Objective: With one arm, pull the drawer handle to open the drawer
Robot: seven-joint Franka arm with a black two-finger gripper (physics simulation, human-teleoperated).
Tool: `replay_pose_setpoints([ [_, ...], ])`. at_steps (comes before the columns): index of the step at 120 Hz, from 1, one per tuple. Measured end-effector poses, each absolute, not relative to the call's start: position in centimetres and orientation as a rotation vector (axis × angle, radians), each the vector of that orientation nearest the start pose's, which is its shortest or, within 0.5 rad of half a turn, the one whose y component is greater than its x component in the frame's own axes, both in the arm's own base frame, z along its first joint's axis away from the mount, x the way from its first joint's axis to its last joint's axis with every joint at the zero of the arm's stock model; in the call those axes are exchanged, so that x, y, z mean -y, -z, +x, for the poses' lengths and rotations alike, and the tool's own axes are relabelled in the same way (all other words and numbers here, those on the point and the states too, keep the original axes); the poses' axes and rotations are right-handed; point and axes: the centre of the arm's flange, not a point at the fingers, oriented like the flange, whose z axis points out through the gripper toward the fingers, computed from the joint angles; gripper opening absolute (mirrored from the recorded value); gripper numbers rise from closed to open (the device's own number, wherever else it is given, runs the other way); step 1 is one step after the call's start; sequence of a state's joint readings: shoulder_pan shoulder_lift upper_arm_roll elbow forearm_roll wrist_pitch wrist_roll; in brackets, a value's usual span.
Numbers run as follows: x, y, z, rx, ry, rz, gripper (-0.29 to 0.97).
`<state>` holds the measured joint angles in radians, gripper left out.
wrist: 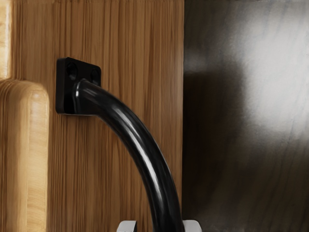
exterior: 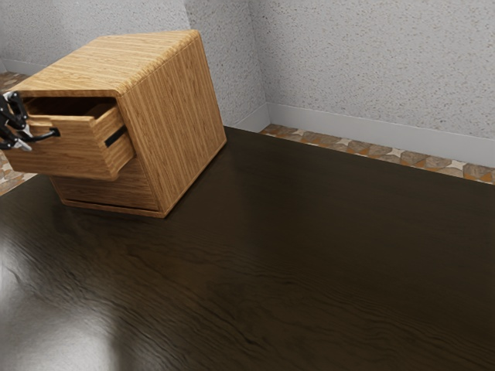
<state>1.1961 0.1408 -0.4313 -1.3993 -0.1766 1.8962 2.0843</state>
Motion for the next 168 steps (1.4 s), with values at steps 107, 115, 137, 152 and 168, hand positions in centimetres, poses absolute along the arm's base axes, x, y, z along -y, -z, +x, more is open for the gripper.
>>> replay_pose_setpoints([
  [107, -39.7, -67.9, 34.9, -1.516, 0.378, -2.375, 0.02],
  [115, -39.6, -67.8, 34.5, -1.508, 0.393, -2.378, 0.02],
  [137, -39.4, -68.2, 32.0, -1.478, 0.437, -2.381, 0.02],
  [152, -39.5, -68.0, 31.1, -1.474, 0.452, -2.383, 0.02],
  [168, -39.7, -68.0, 30.3, -1.464, 0.456, -2.385, 0.03],
])
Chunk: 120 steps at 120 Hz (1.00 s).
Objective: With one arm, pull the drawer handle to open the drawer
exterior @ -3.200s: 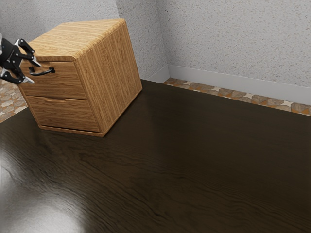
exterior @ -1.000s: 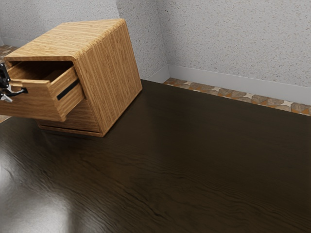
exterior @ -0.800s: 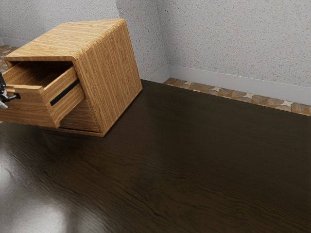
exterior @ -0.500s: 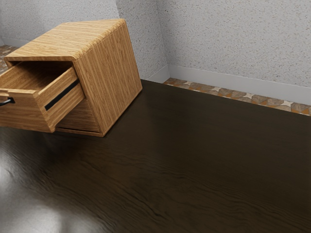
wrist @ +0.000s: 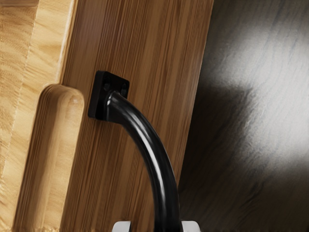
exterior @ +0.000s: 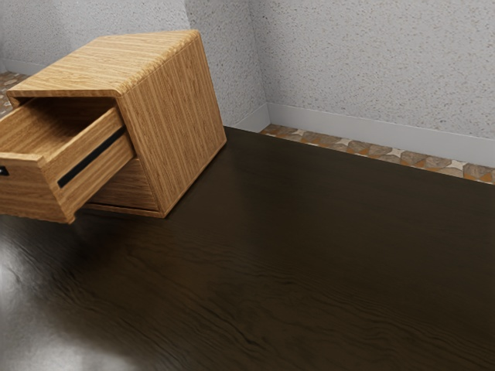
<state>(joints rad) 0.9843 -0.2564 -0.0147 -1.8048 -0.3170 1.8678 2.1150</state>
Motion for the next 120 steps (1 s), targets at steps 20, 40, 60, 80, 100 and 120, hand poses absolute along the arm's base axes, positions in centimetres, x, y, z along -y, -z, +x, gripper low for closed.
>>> replay_pose_setpoints([
  [20, -40.0, -67.6, 29.6, -1.462, 0.461, -2.392, 0.04],
  [40, -40.1, -67.8, 29.1, -1.461, 0.462, -2.39, 0.09],
  [60, -39.9, -69.2, 27.4, -1.439, 0.462, -2.382, 0.18],
  [80, -36.3, -79.2, 22.9, -1.387, 0.46, -2.254, 0.23],
  [100, -16.3, -87.1, 35.2, -1.819, 0.373, -2.032, 0.38],
  [120, -13.6, -83.2, 39.6, -1.688, 0.349, -2.43, 0.55],
])
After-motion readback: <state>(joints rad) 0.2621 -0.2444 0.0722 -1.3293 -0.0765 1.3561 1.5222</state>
